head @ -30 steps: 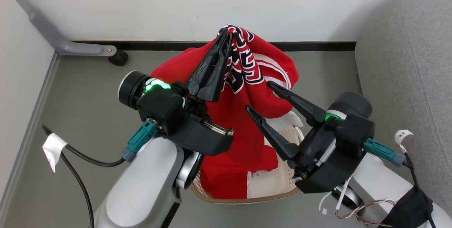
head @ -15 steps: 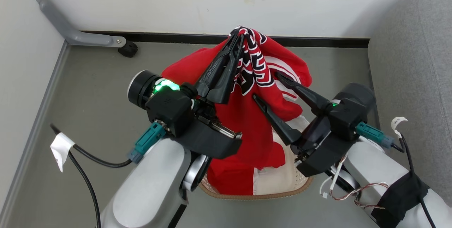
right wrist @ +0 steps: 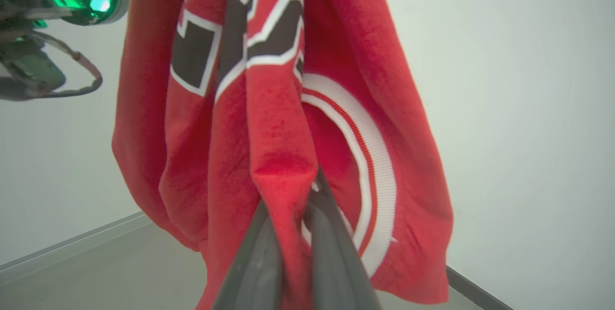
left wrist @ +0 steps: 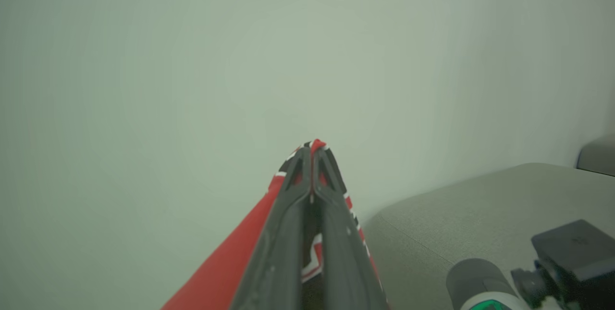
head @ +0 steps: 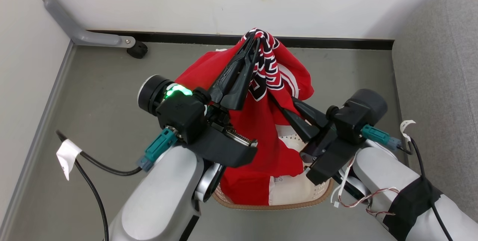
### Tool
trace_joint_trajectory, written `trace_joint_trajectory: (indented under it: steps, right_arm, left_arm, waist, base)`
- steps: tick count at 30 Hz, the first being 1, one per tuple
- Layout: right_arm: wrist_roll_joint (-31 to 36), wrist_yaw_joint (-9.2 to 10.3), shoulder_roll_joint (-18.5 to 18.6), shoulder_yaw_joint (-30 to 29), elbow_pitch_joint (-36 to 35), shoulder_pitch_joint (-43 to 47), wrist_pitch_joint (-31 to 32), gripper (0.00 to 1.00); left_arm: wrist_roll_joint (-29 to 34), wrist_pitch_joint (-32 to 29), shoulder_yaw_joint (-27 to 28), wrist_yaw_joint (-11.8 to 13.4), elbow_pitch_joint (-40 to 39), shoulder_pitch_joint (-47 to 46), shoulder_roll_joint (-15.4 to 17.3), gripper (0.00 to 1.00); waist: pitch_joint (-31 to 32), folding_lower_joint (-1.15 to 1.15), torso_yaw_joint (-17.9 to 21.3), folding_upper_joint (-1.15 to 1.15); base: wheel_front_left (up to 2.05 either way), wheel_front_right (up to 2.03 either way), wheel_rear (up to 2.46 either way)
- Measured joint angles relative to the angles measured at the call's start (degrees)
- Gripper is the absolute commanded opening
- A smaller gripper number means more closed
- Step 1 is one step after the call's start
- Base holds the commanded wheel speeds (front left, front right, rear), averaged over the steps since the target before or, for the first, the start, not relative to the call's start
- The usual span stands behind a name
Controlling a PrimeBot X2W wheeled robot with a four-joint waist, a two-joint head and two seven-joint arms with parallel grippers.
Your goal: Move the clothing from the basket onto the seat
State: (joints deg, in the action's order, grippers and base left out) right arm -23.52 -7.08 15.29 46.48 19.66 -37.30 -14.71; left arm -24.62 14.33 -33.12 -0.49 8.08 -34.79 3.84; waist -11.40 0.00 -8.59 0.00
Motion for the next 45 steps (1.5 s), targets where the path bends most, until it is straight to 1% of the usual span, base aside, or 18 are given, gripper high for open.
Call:
trace_joint_trajectory:
  steps: [9,10,11,12,13,23,30,38,45]
  right_arm:
    - [-2.05,0.00,0.00,-0.79,-1.83,-0.02,0.00,0.00]
    - [-2.30,0.00,0.01,-0.80,-2.01,-0.02,0.00,0.00]
    - [-2.47,0.00,0.01,-0.89,-2.12,-0.02,0.00,0.00]
    - [-2.64,0.00,0.03,-1.01,-2.31,-0.02,0.00,0.00]
    - [-2.78,0.00,0.07,-1.11,-2.53,-0.02,0.00,0.00]
    - [-3.27,0.00,0.30,-1.38,-3.69,-0.02,0.00,0.00]
    - [-3.80,0.00,0.41,-2.71,-4.12,-0.13,0.00,0.00]
    - [-4.79,0.00,0.25,-3.11,-3.77,-0.91,0.00,0.00]
    - [-5.22,0.00,0.38,-4.82,-2.85,-0.85,0.00,0.00]
  left_arm:
    - [-0.01,0.16,1.60,0.00,1.89,0.28,-0.29,0.00]
    - [-0.01,0.16,1.72,0.00,2.00,0.40,-0.30,0.02]
    - [0.00,0.16,1.85,0.00,2.09,0.52,-0.32,0.43]
    - [0.00,0.16,1.99,0.00,2.14,0.74,-0.35,0.92]
    - [0.00,0.16,2.12,0.00,2.25,0.96,-0.38,1.00]
    - [0.00,0.18,2.63,-0.07,4.22,1.56,-0.58,1.00]
    - [0.00,0.16,3.24,-0.10,6.16,2.80,-0.71,1.00]
    - [0.29,0.16,4.34,-0.10,6.65,4.86,-0.71,1.00]
    - [0.90,0.16,4.95,-0.15,7.39,4.88,-0.71,1.00]
  waist:
    - [0.20,0.00,0.57,0.00]
    - [0.24,0.00,0.67,0.00]
    - [0.27,0.00,0.76,0.00]
    - [0.30,0.00,0.85,0.00]
    - [0.32,0.00,0.95,0.00]
    - [0.29,0.00,1.52,0.00]
    - [0.36,0.00,1.98,0.00]
    - [0.46,0.00,3.92,0.00]
    - [0.50,0.00,6.24,0.00]
  base:
    - [0.00,0.00,0.00]
    - [0.00,0.00,0.00]
    - [0.00,0.00,0.00]
    - [0.00,0.00,0.00]
    - [0.00,0.00,0.00]
    - [0.00,0.00,0.00]
    - [0.00,0.00,0.00]
    - [0.00,0.00,0.00]
    - [0.00,0.00,0.00]
